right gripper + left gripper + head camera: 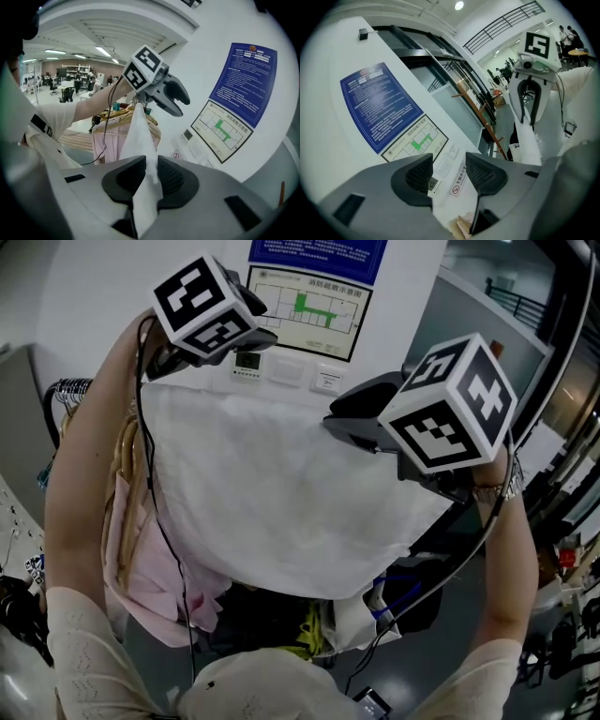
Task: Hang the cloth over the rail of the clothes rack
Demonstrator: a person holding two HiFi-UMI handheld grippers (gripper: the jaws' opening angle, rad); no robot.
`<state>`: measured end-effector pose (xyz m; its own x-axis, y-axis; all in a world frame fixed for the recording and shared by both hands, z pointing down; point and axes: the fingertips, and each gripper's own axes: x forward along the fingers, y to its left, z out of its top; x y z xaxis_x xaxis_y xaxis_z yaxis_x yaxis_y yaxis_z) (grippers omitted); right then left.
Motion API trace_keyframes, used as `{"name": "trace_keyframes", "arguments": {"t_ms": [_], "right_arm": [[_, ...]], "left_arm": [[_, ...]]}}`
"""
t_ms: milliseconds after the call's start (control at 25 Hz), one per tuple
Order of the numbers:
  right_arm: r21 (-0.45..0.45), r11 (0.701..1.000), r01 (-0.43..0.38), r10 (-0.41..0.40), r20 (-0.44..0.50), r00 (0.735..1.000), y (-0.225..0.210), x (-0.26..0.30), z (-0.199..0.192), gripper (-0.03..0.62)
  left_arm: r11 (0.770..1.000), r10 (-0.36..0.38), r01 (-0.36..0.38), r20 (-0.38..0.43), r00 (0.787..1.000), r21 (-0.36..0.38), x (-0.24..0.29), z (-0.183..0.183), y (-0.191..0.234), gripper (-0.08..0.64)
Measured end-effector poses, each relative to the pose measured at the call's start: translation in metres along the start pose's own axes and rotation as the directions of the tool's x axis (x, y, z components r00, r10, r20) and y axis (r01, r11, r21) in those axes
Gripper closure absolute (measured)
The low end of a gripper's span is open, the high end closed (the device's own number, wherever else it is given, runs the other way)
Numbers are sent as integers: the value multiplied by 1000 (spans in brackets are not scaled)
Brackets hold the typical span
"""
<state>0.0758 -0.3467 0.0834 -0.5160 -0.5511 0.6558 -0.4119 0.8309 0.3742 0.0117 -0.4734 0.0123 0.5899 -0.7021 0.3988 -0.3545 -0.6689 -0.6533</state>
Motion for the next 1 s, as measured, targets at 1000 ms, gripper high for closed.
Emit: {"name": "trace_keyframes", "arguments": {"t_ms": [1000], "right_arm": [[504,683,528,-721,352,597,-29,-112,-80,574]], "left_arm": [[717,672,-605,114,732,-346,-133,-81,-70,548]]}}
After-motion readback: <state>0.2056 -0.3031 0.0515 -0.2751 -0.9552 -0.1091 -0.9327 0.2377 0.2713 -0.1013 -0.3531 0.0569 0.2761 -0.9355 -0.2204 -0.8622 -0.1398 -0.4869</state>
